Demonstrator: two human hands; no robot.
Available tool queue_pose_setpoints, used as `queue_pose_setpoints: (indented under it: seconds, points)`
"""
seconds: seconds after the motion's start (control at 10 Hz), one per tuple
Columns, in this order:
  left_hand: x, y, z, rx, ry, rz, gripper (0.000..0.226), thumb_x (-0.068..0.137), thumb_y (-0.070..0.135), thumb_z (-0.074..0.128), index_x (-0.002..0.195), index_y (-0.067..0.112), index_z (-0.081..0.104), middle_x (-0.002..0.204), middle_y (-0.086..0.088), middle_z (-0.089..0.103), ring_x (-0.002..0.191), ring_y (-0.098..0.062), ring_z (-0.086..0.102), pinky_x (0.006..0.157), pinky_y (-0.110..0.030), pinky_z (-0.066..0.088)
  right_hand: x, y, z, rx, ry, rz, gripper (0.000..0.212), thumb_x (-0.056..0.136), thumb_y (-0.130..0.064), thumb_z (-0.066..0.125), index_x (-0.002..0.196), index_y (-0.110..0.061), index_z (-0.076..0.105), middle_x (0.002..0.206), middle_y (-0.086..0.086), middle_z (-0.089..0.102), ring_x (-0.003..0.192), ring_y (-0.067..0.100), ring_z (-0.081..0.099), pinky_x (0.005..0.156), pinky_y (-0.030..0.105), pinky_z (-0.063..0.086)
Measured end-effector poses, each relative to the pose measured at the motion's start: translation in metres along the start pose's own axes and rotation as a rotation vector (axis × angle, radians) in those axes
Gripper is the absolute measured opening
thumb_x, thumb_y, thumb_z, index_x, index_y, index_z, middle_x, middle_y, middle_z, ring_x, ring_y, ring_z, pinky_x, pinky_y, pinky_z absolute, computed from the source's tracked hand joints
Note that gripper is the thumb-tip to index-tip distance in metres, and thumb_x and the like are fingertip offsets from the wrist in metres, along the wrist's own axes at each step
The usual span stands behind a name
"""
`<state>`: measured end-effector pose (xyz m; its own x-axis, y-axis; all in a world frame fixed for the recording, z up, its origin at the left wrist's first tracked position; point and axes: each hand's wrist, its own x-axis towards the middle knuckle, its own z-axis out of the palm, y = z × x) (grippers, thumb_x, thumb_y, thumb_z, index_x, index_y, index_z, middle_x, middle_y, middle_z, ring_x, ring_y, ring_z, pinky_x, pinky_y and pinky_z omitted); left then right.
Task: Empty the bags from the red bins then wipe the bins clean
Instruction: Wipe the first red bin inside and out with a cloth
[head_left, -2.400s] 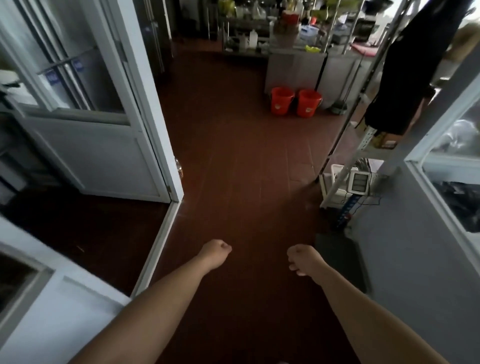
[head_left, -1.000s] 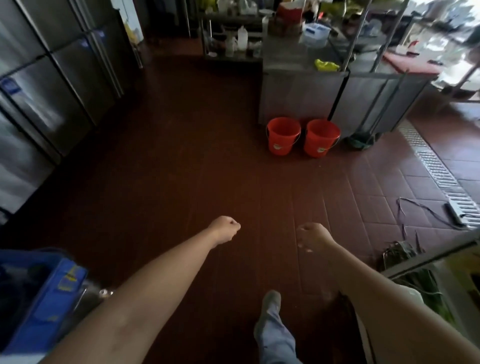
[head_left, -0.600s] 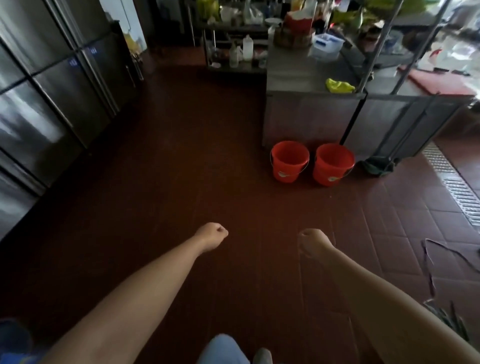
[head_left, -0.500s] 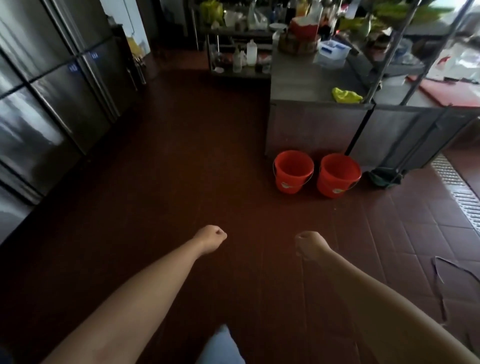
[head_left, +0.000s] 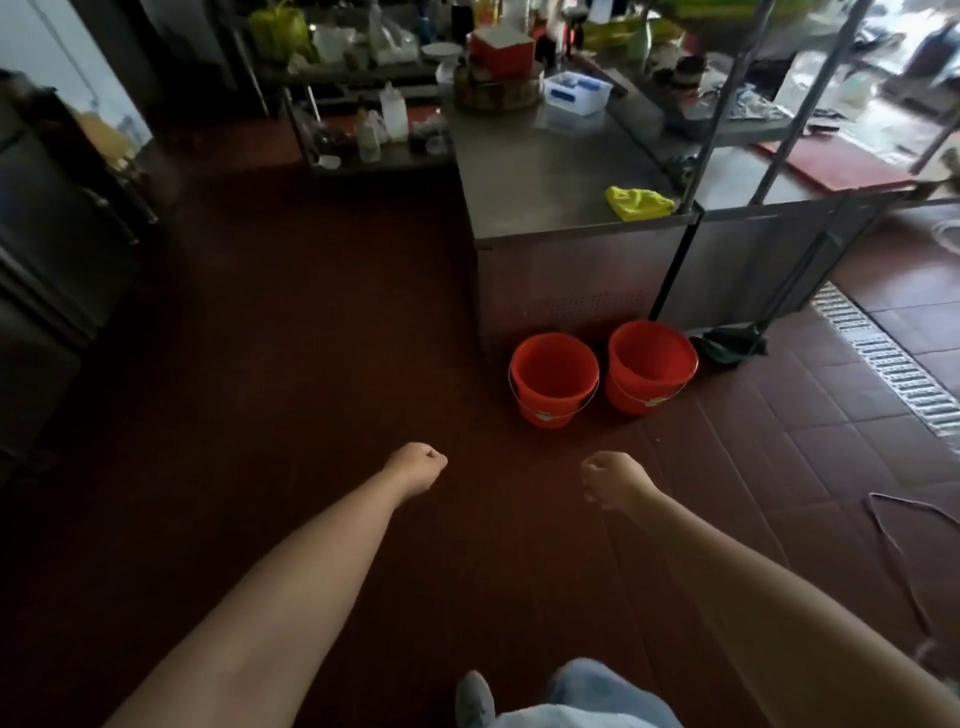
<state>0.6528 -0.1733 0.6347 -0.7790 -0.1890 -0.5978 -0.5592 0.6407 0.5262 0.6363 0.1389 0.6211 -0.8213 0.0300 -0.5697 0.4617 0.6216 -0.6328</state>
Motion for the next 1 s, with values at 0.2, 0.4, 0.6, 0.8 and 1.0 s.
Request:
queue_pose_setpoints:
  seconds: [0.2, 0.4, 0.6, 0.8, 1.0]
  points:
    - [0.103, 0.090, -0.043, 0.061, -0.073, 0.089, 0.018, 0.101, 0.032, 0.051, 0.105, 0.022, 0.065, 0.104, 0.001, 0.067, 0.094, -0.017, 0.067, 0.080, -0.030, 0.055, 0.099, -0.053, -0.029, 0.035, 0.053, 0.072, 0.006, 0.098, -0.014, 0.056, 0.099, -0.018, 0.060, 0.080, 0.001, 0.064, 0.068, 0.017, 0.065, 0.065, 0.033, 0.059]
    - [0.217, 0.164, -0.063, 0.103, -0.095, 0.114, 0.020, 0.101, 0.035, 0.052, 0.112, 0.024, 0.065, 0.104, 0.003, 0.066, 0.094, -0.013, 0.065, 0.089, -0.035, 0.056, 0.224, -0.101, -0.069, 0.022, 0.047, 0.090, 0.008, 0.096, -0.014, 0.057, 0.089, -0.019, 0.060, 0.077, 0.002, 0.064, 0.071, 0.019, 0.064, 0.079, 0.041, 0.060]
    - [0.315, 0.230, -0.095, 0.175, -0.126, 0.112, 0.019, 0.100, 0.036, 0.052, 0.106, 0.025, 0.066, 0.104, 0.002, 0.067, 0.093, -0.015, 0.065, 0.088, -0.035, 0.056, 0.341, -0.146, -0.113, -0.095, 0.003, 0.120, 0.007, 0.096, -0.017, 0.057, 0.093, -0.018, 0.063, 0.078, 0.002, 0.065, 0.064, 0.015, 0.061, 0.063, 0.032, 0.056]
    - [0.419, 0.284, -0.109, 0.200, -0.185, 0.102, 0.017, 0.099, 0.038, 0.054, 0.103, 0.027, 0.066, 0.101, 0.001, 0.068, 0.090, -0.016, 0.066, 0.081, -0.034, 0.057, 0.431, -0.178, -0.138, -0.153, -0.051, 0.166, 0.011, 0.097, -0.018, 0.055, 0.097, -0.017, 0.066, 0.084, 0.003, 0.066, 0.069, 0.015, 0.061, 0.061, 0.026, 0.053]
    - [0.532, 0.326, -0.091, 0.306, -0.278, 0.151, 0.019, 0.098, 0.038, 0.054, 0.102, 0.025, 0.067, 0.100, 0.003, 0.068, 0.093, -0.016, 0.065, 0.089, -0.036, 0.055, 0.504, -0.181, -0.148, -0.067, -0.010, 0.254, 0.023, 0.099, -0.019, 0.050, 0.099, -0.010, 0.071, 0.070, 0.000, 0.063, 0.057, 0.012, 0.057, 0.049, 0.021, 0.046]
